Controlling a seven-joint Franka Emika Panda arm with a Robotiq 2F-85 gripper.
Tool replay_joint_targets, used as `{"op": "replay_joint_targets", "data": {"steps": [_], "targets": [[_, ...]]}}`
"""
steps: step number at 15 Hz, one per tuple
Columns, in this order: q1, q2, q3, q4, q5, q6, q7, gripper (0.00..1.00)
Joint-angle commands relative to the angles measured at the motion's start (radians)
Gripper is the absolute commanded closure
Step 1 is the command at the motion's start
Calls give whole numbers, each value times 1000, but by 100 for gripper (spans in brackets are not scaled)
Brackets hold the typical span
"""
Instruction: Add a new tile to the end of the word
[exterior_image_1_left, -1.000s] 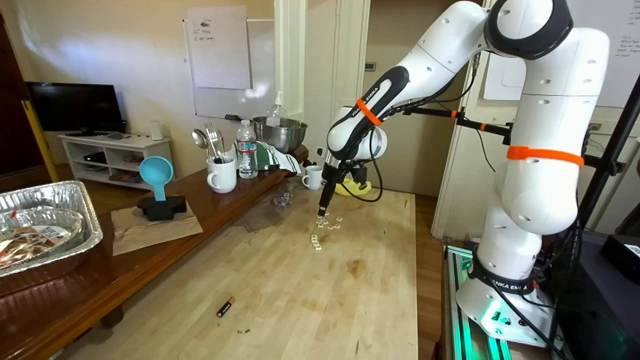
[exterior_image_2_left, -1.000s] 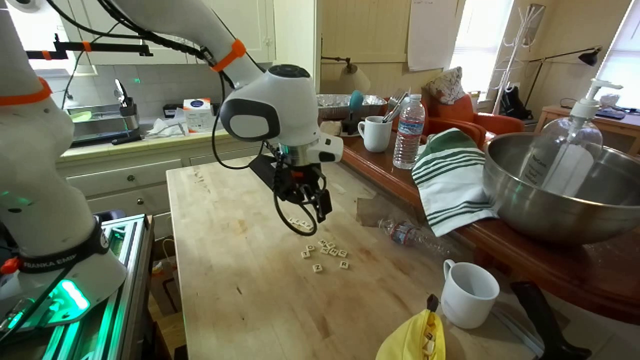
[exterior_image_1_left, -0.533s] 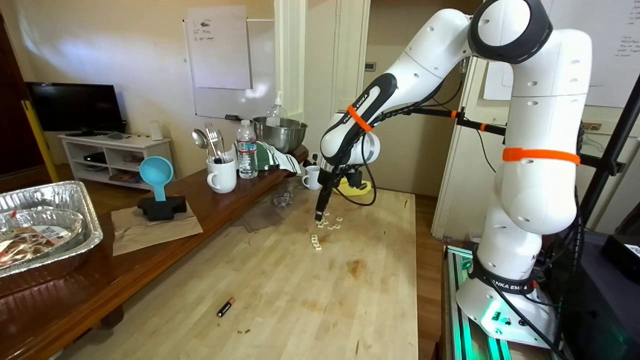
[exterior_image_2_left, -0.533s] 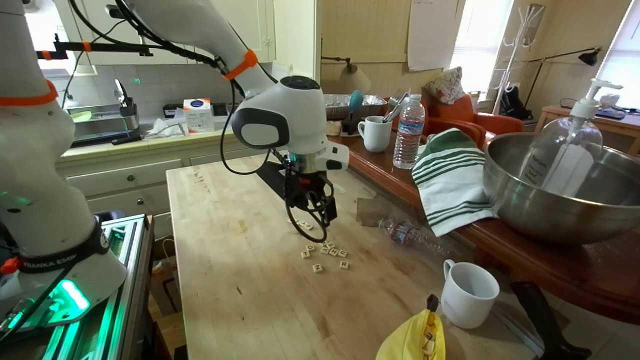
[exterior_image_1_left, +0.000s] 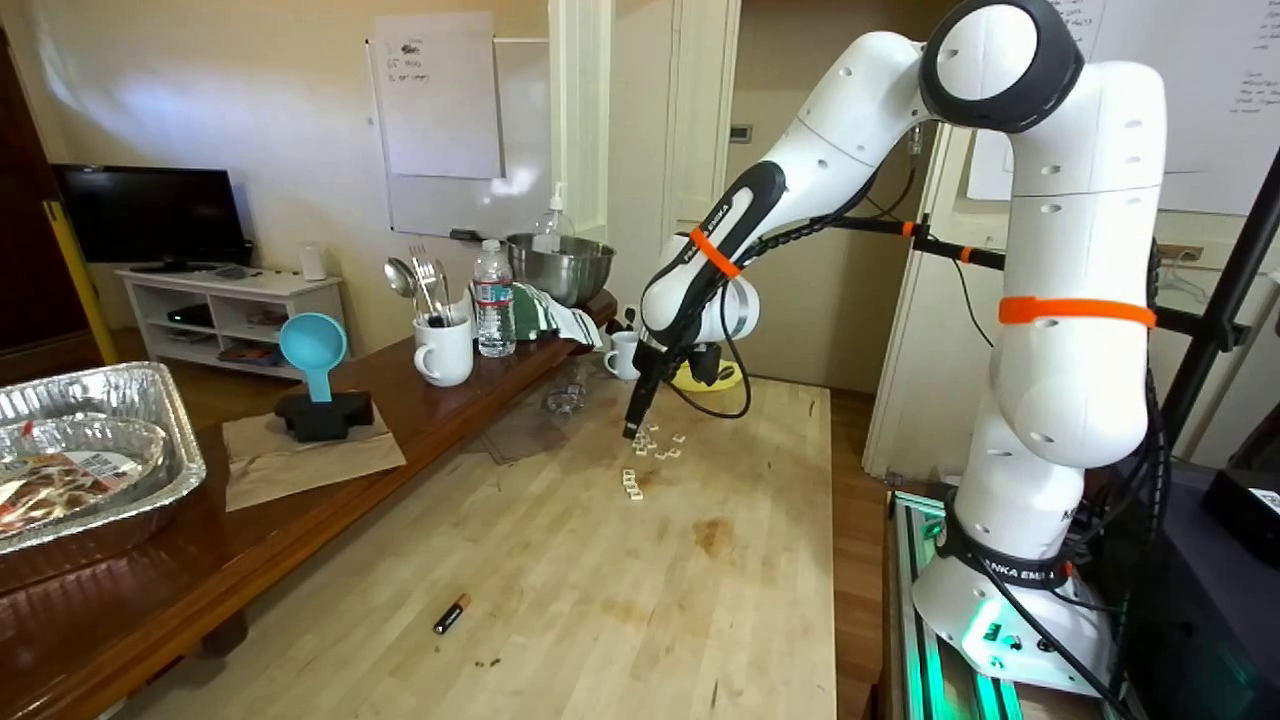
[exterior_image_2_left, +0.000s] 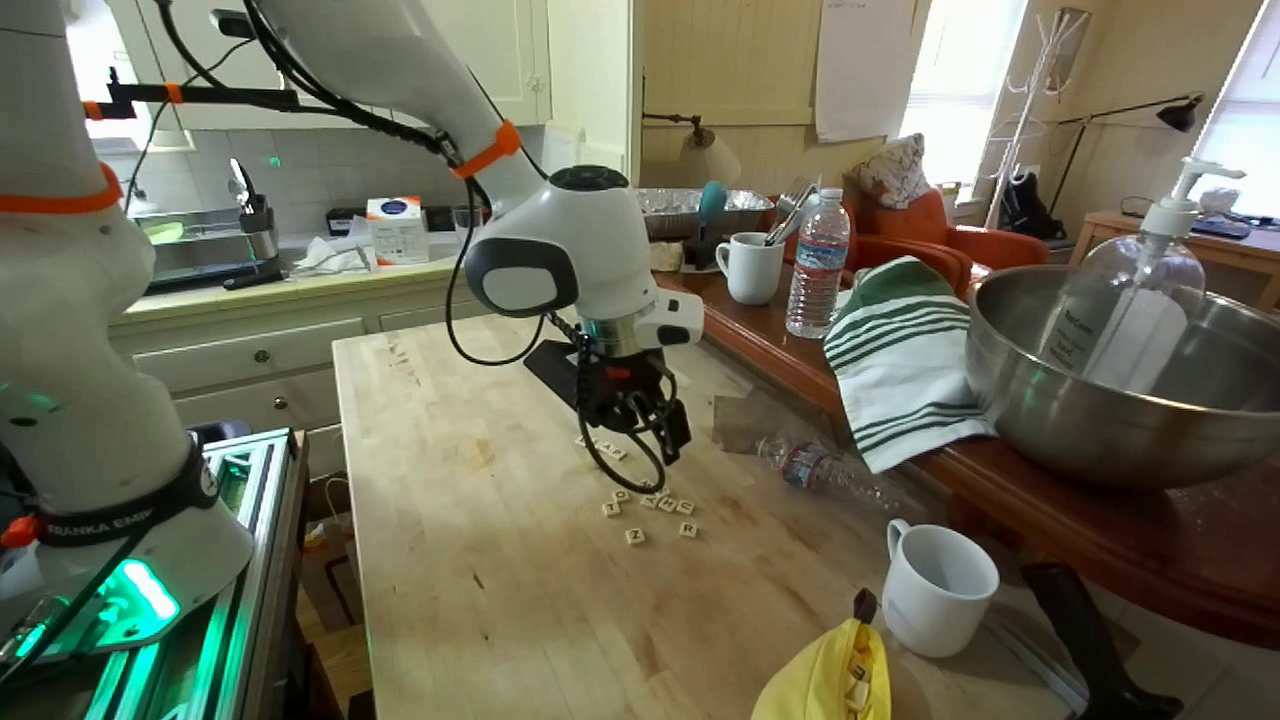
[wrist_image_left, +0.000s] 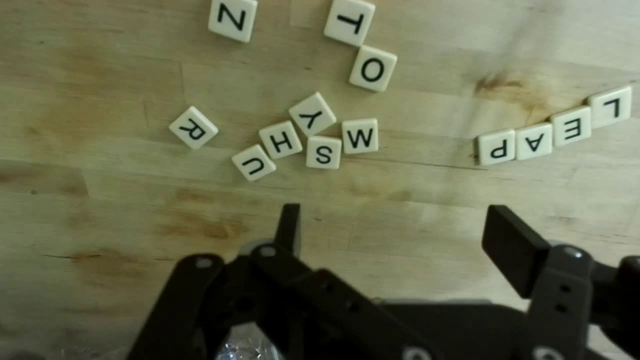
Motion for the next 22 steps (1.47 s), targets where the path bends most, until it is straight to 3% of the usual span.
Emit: {"op": "replay_joint_targets", "data": {"steps": [1,9,22], "targets": [[-2,69,4,22,7,66,-9,40],[-15,134,20,59,19,113,-24,99],[6,139,-50,56,-33,100,1,100]]}}
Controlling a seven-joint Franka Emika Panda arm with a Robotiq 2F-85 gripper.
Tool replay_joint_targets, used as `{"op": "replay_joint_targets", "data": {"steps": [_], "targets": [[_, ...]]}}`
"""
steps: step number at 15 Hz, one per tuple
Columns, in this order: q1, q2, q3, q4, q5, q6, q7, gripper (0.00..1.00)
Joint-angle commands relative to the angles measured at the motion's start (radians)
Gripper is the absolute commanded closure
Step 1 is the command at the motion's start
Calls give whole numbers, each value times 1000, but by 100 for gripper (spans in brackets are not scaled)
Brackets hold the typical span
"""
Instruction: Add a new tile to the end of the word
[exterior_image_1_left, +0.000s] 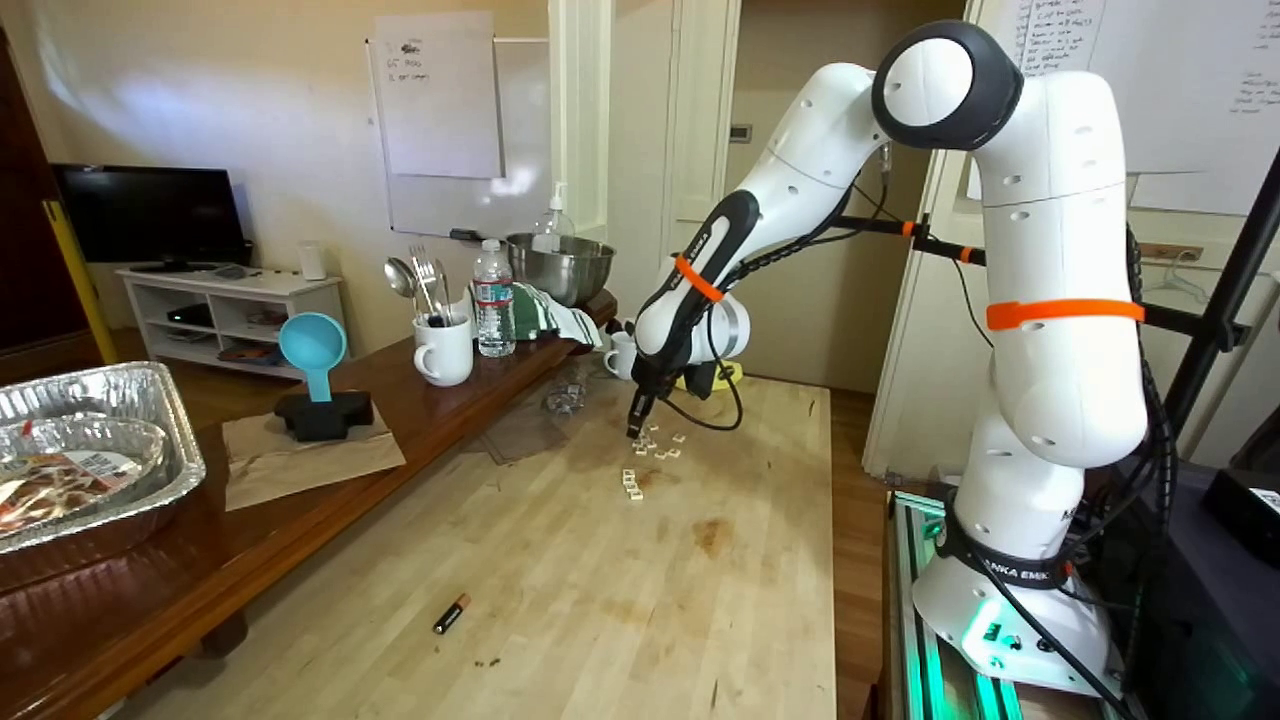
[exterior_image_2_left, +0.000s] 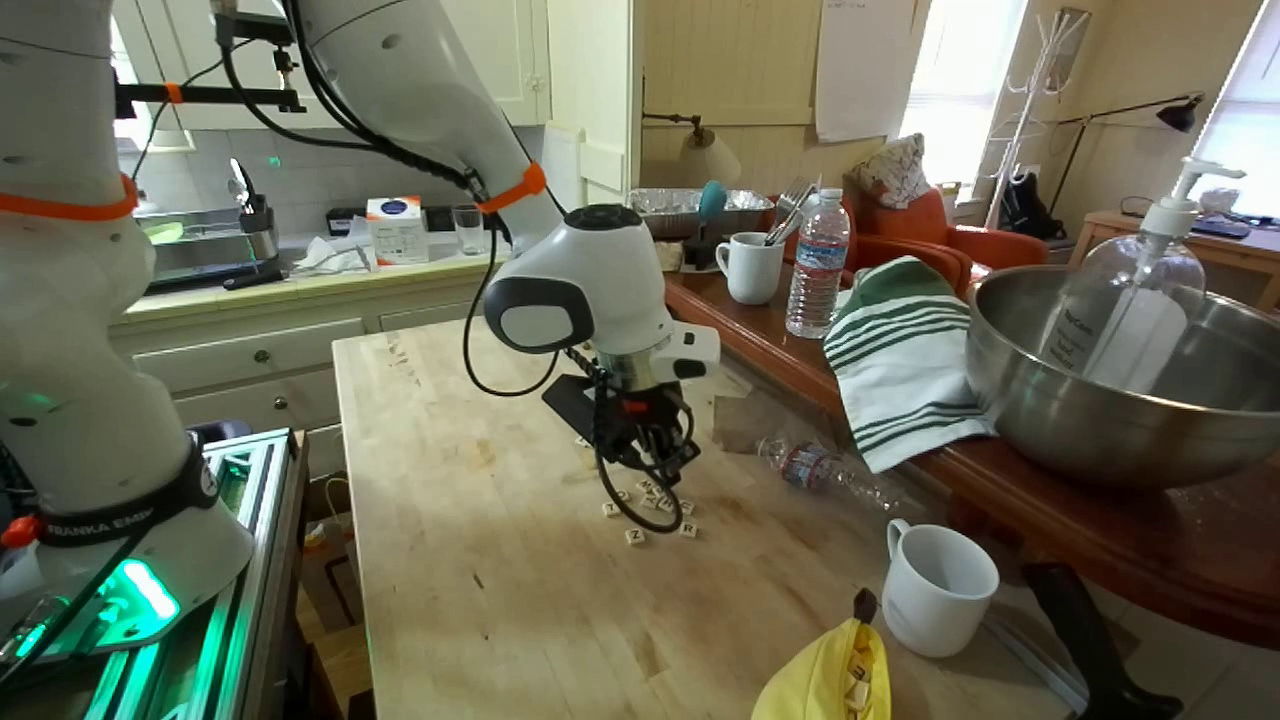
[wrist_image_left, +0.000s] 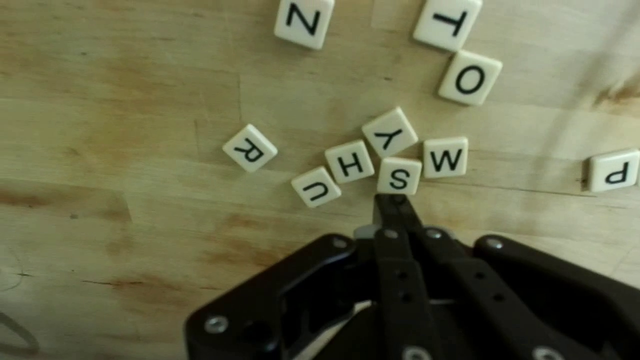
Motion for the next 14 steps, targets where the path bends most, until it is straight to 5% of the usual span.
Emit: {"op": "replay_joint_targets", "data": {"steps": [1,14], "targets": [[7,21,-22,4,-26,9,2,100],[-25,43,42,10,21,23,-56,100]]}}
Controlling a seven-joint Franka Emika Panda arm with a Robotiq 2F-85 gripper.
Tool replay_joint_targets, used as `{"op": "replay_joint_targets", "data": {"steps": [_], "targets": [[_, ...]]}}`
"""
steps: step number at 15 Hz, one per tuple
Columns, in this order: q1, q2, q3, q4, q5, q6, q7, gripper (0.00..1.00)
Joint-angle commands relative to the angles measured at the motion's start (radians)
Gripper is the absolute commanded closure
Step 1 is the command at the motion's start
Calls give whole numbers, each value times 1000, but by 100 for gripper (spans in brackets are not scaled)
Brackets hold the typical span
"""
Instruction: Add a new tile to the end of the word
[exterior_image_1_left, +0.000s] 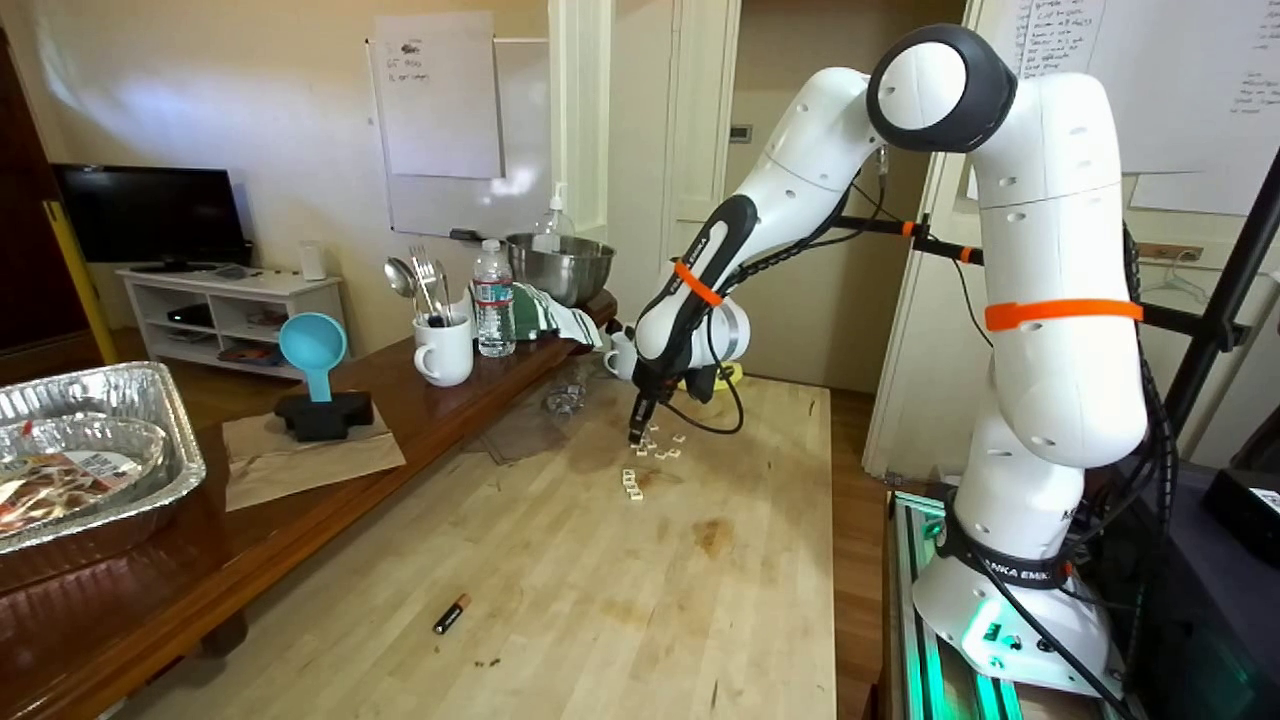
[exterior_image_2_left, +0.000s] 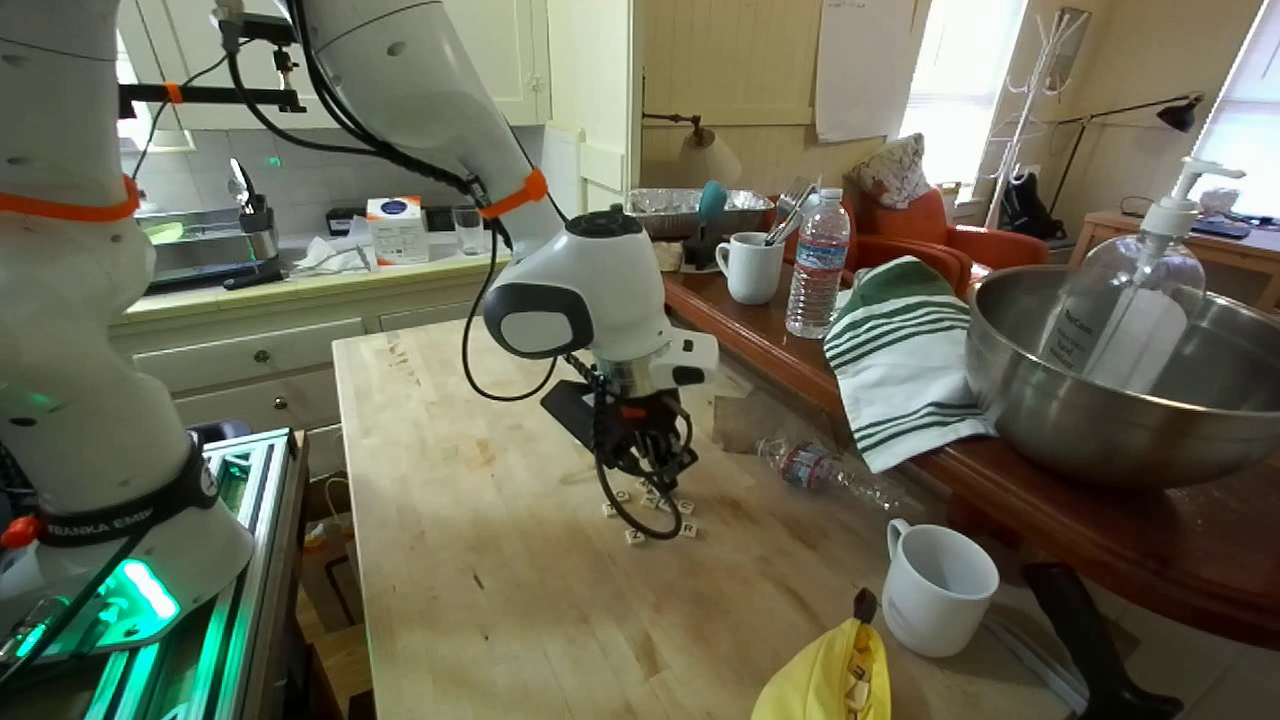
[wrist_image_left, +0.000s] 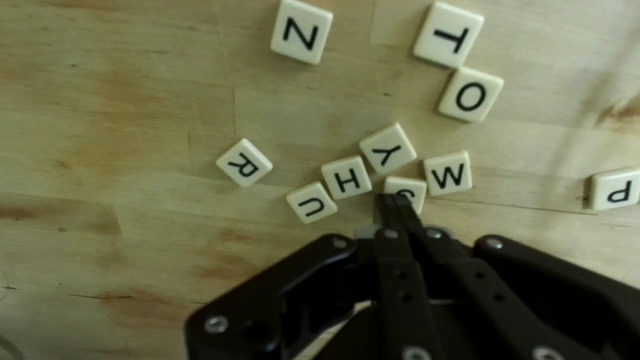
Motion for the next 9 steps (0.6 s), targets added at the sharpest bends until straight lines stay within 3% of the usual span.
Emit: {"op": "replay_joint_targets", "data": {"steps": [1,9], "targets": [[-28,29,52,9,29,28,-63,100],[-69,34,137,-1,23,33,-189,100]]}}
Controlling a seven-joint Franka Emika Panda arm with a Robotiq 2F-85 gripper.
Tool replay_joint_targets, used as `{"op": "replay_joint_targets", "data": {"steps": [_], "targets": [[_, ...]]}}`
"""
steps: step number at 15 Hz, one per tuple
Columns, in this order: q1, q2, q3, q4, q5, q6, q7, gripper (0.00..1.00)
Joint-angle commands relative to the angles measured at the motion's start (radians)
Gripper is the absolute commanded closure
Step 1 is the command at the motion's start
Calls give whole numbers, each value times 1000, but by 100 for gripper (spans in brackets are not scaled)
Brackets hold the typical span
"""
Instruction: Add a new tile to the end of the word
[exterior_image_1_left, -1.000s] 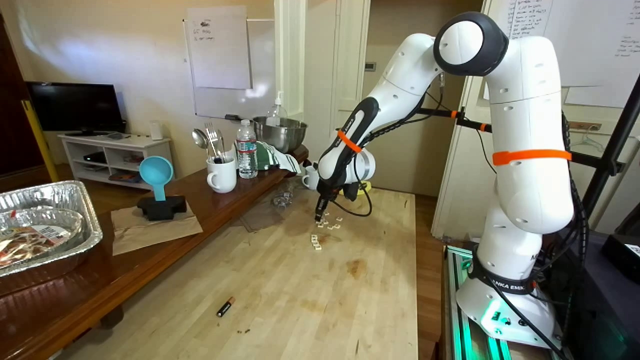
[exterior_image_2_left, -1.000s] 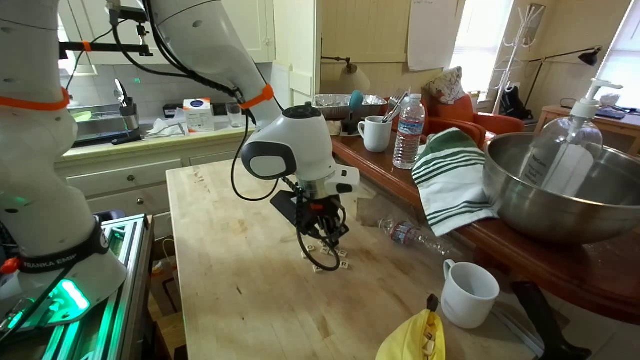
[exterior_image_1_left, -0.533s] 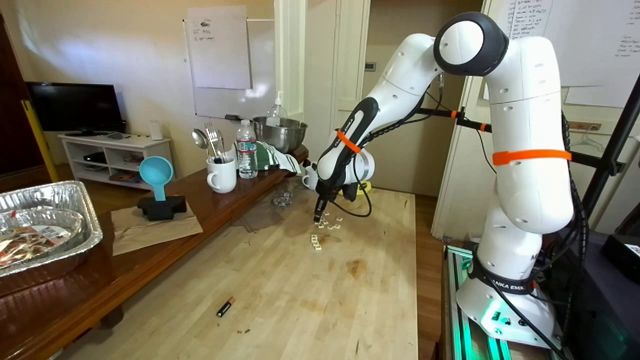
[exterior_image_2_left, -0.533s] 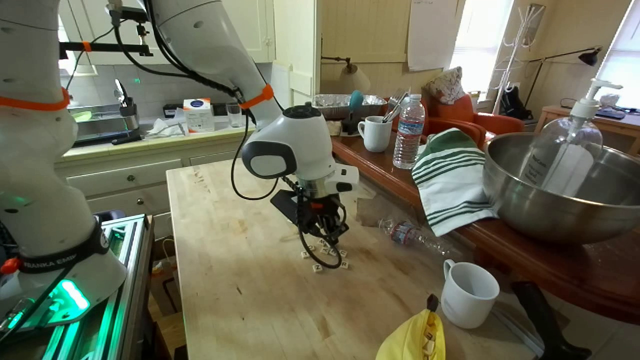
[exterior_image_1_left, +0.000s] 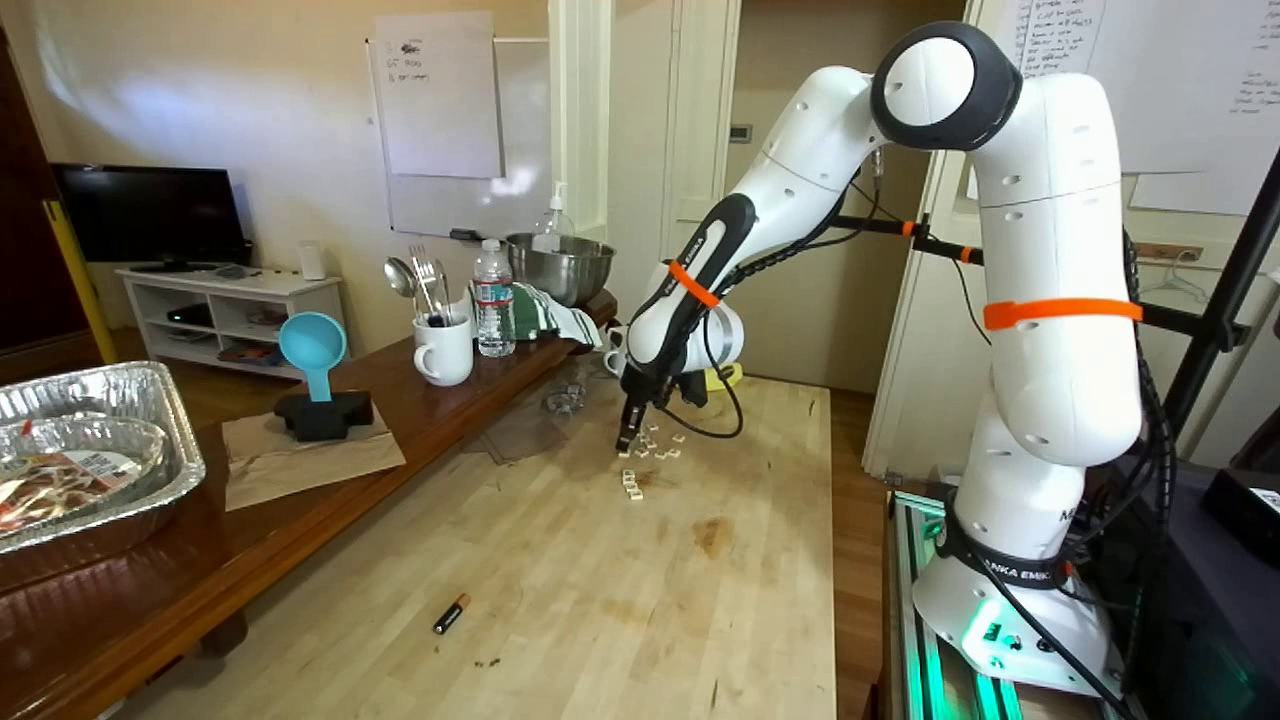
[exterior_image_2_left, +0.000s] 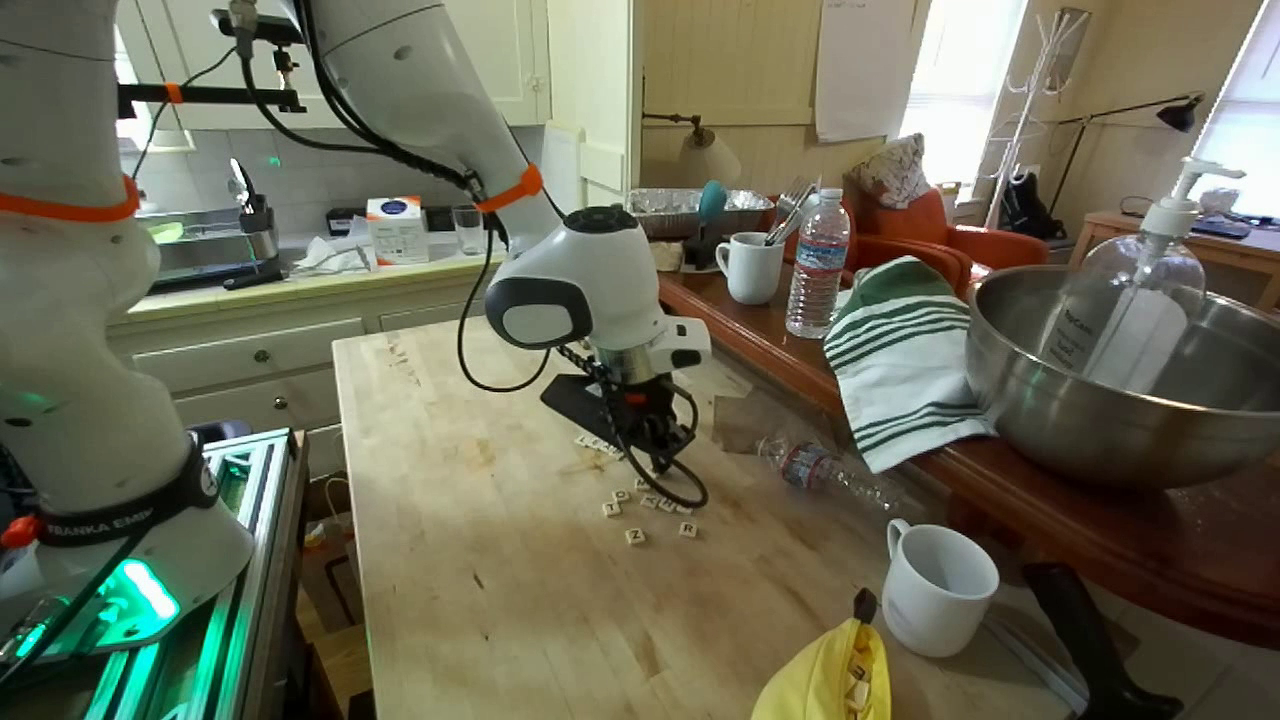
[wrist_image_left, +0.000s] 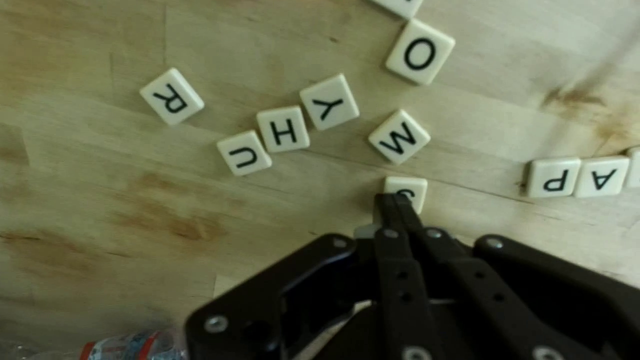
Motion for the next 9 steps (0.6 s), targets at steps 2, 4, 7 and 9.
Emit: {"op": "replay_joint_targets", "data": {"steps": [2,4,7,9], "targets": [[-39,31,55,-8,17,22,-100,100],[-40,28,56,-14,12,17,-115,100],[-44,21,62,-21,14,6,-132,100],[-41,16,61,-28,12,-1,-131,100]]}}
